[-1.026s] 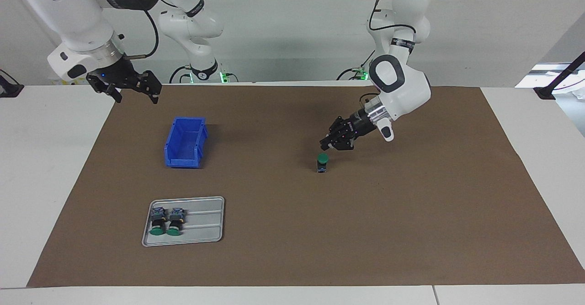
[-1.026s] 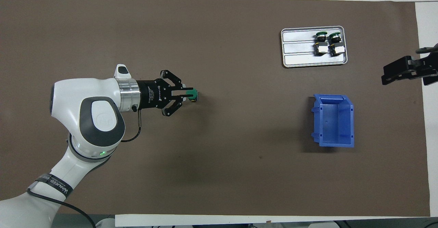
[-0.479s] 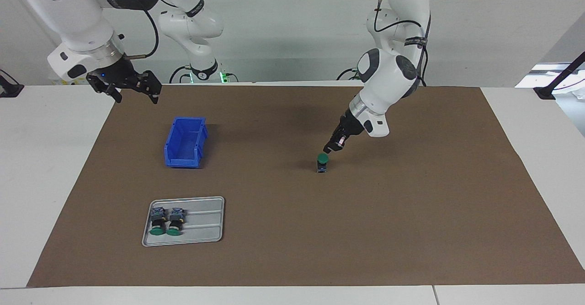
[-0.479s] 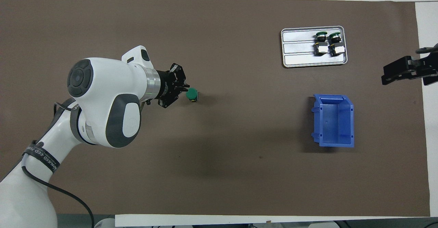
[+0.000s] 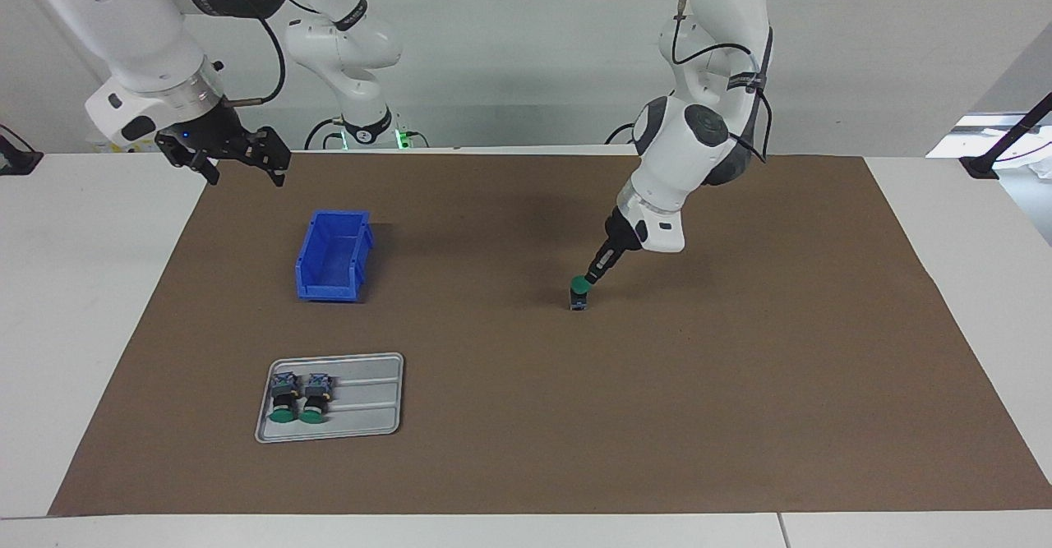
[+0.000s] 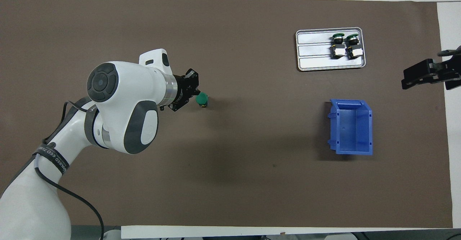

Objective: Place and press button with both arms

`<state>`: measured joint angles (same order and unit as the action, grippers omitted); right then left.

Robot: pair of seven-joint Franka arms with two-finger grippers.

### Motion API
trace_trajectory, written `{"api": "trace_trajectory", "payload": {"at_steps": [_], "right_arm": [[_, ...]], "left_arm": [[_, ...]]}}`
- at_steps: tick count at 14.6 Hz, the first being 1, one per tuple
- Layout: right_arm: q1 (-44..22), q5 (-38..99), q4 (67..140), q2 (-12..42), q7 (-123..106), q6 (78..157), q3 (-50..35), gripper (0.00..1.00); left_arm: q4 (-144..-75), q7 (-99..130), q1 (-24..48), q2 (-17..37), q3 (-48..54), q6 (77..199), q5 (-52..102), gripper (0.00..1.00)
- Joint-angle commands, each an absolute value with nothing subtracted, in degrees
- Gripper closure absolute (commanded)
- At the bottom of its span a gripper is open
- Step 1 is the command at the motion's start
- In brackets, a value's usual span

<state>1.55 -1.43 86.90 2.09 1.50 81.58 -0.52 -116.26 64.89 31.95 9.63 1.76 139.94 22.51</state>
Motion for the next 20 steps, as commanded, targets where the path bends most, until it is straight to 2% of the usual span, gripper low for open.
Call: {"api": "trace_trajectory", "payload": {"at_steps": [1,20], "right_arm": [[1.5,-1.1,88.5,0.8,0.2,82.4,-0.4,0.00],[1.5,-1.1,88.4,0.8,0.2,82.4,-0.5,0.00]], "left_arm": [[-113.9,64.2,32.5,12.0,1.3,141.1,20.5,0.95],[-117.6,59.9,33.9,13.8,1.5,142.6,20.3,0.95]]}}
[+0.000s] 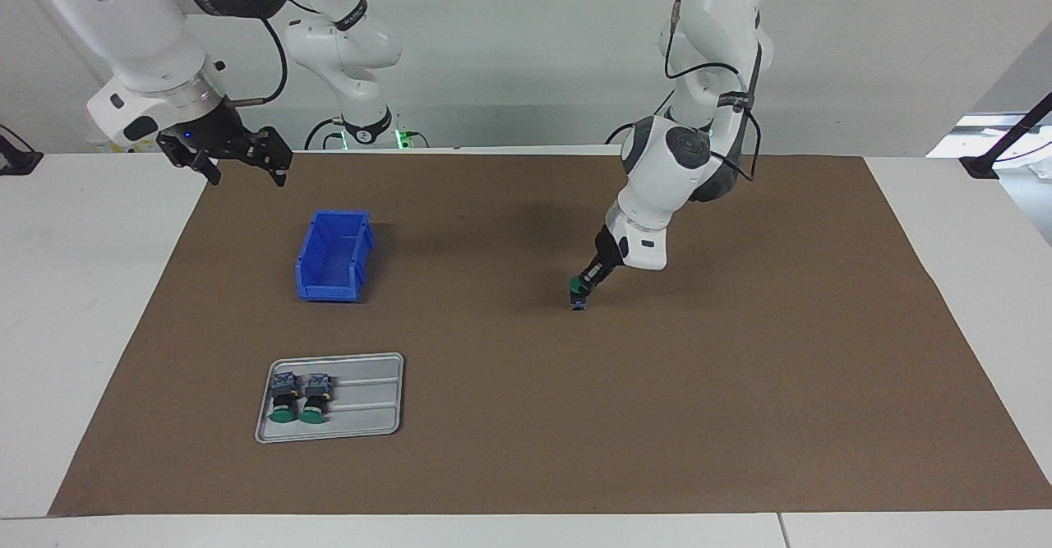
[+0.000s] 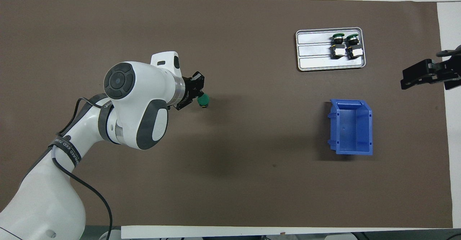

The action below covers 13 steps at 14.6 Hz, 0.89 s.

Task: Place and press button with both arms
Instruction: 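Release the green button and withdraw the left gripper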

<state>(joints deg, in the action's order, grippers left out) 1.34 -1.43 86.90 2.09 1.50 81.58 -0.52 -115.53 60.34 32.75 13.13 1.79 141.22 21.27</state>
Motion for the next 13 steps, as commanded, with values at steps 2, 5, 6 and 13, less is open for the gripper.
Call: {"api": "trace_trajectory", "payload": {"at_steps": [2,5,6,13], "right_arm": [[1.5,-1.1,88.4,0.8,0.3,82.4,-0.5,0.00],[1.4,-1.1,88.4,0.8,0.3,82.4,-0.5,0.01],[1.3,-1.1,88.5,0.8,0.4,82.3,-0.6,0.00],[-0.4,4.0,88.6,1.6,4.8,87.8,-3.1,0.00]], "left_arm": [[-117.0,59.7,33.4,13.5,1.5,141.2,20.3,0.95],[-114.3,59.8,32.7,11.8,0.6,136.0,20.3,0.93],[-112.5,59.8,31.9,10.6,-0.3,134.4,20.4,0.91],[-104.1,59.8,27.6,7.3,-3.8,114.2,14.1,0.63]]}}
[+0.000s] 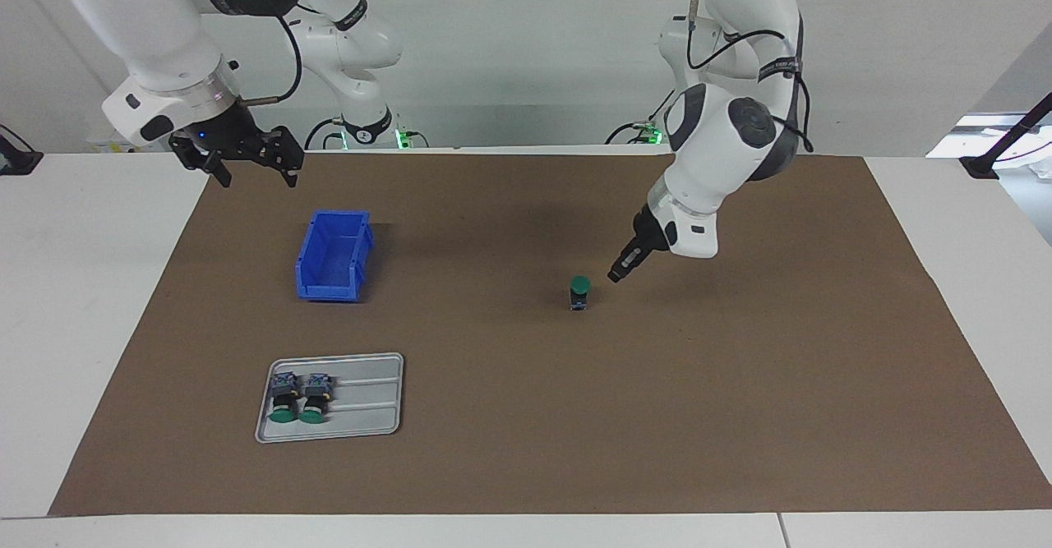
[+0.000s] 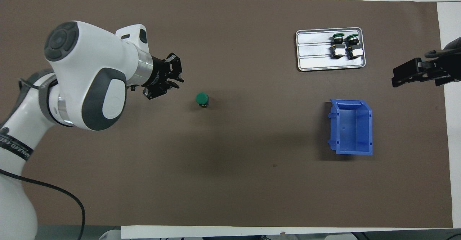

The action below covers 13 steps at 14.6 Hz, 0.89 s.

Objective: Place and press button with both arms

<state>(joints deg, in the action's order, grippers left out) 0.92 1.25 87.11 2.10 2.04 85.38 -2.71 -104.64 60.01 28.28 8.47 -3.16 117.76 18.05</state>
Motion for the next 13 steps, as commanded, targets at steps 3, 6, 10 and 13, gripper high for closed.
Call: {"api": "trace_trajectory", "payload": {"at_steps": [3,6,10,13], "right_arm": [[-9.7,4.1,88.1,4.4,15.2,91.7,-3.2,0.00],[-17.6,3.6,85.8,8.2,24.0,95.2,-3.2,0.00],[-27.2,2.8,77.5,19.3,35.4,99.3,-3.1,0.00],[-30.8,2.4,77.4,24.2,40.4,109.4,-3.2,0.00]], "left_arm": [[-104.2,56.9,24.2,5.8,-3.8,109.4,12.3,0.29],[-104.2,53.4,20.4,4.9,-3.9,105.7,9.7,0.16],[-104.2,50.8,16.0,4.3,-3.9,103.2,4.1,0.00],[-104.1,41.2,11.1,2.0,-3.9,100.2,2.9,0.00]]}}
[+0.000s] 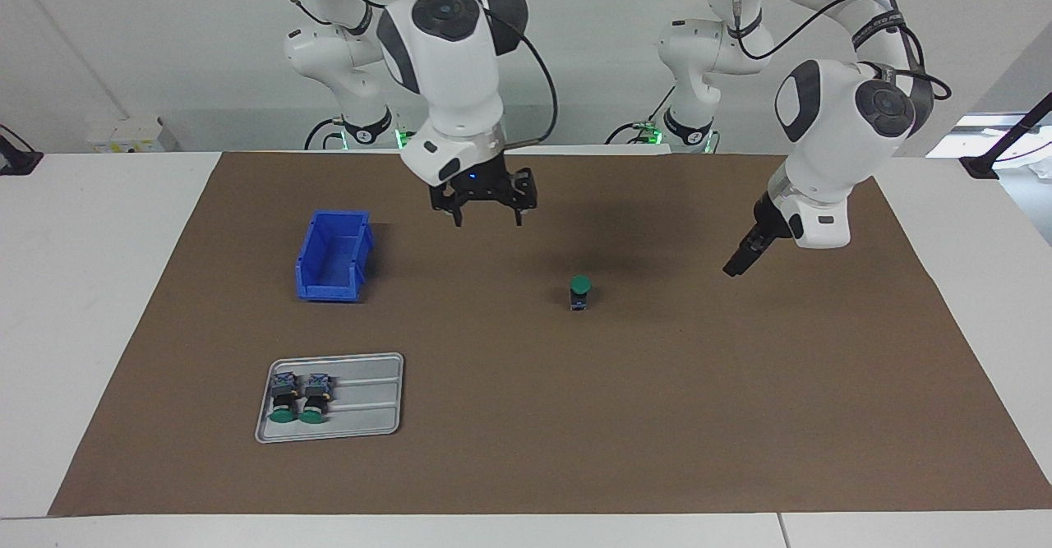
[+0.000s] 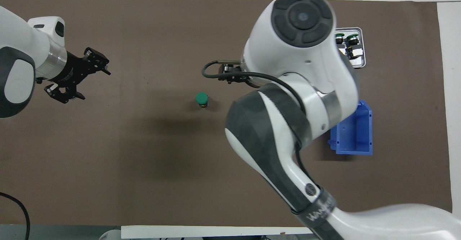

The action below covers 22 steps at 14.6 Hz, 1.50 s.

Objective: Place and press button with both arms

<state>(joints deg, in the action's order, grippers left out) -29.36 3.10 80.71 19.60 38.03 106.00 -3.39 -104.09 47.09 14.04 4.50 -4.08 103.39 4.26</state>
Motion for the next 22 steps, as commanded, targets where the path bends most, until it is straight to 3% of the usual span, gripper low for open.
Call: {"api": "trace_trajectory", "payload": {"at_steps": [1,6,14,19,22], "right_arm": [[-32.4,2.0,77.4,26.3,40.7,111.1,-3.2,0.00],[-36.6,-1.7,78.5,34.0,41.3,119.6,-3.2,0.00],[-38.0,-3.7,82.6,36.8,42.8,123.9,-3.2,0.02],[-38.1,-3.4,82.9,36.8,42.8,124.1,-3.3,0.20],[-38.0,-2.8,82.4,36.7,43.2,123.1,-3.9,0.22]], "left_arm": [[-104.1,37.6,9.9,1.1,-4.0,99.3,2.8,0.00],[-103.6,21.2,3.9,-2.3,-4.0,94.0,-0.9,0.00],[-90.2,7.2,1.7,-0.4,-3.6,79.7,-7.6,0.00],[-87.3,5.2,1.4,1.7,-3.4,80.2,-3.9,0.00],[-87.5,6.5,2.4,1.9,-3.3,81.2,-2.3,0.00]]}}
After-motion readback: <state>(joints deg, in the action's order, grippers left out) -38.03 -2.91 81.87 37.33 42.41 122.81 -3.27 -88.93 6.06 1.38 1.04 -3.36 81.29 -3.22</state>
